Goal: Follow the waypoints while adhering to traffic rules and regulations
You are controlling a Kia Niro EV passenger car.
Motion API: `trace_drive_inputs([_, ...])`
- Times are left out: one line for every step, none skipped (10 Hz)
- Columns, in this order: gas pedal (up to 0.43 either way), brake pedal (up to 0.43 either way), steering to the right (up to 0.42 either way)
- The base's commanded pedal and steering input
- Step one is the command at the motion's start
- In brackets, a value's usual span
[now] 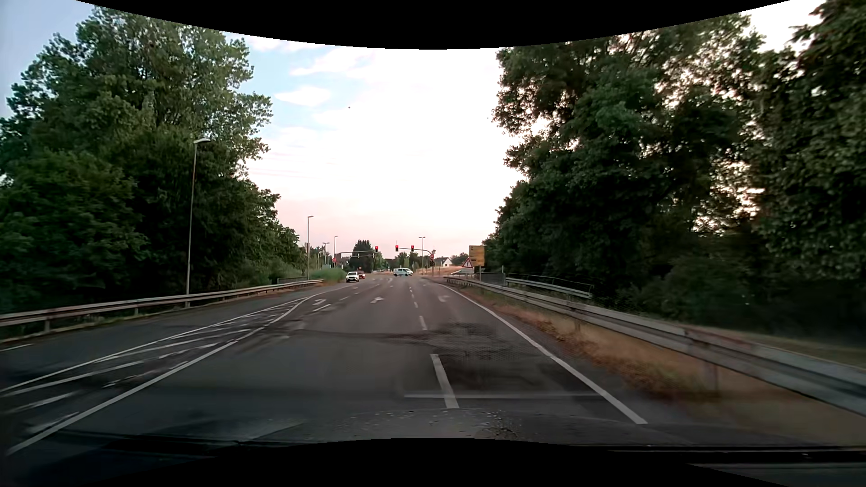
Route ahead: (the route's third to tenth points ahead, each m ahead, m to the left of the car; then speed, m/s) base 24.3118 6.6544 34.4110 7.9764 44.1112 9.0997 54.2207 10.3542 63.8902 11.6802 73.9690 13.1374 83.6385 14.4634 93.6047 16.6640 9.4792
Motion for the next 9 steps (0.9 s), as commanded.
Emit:
trace_drive_inputs([0.000,0.000,0.002])
trace_drive_inputs([0.000,0.000,0.000])
trace_drive_inputs([0.000,0.000,-0.004])
trace_drive_inputs([0.000,0.000,-0.010])
trace_drive_inputs([0.000,0.000,-0.015])
trace_drive_inputs([0.000,0.000,-0.021])
trace_drive_inputs([0.000,0.000,-0.026])
trace_drive_inputs([0.000,0.000,-0.030])
trace_drive_inputs([0.000,0.000,-0.032])
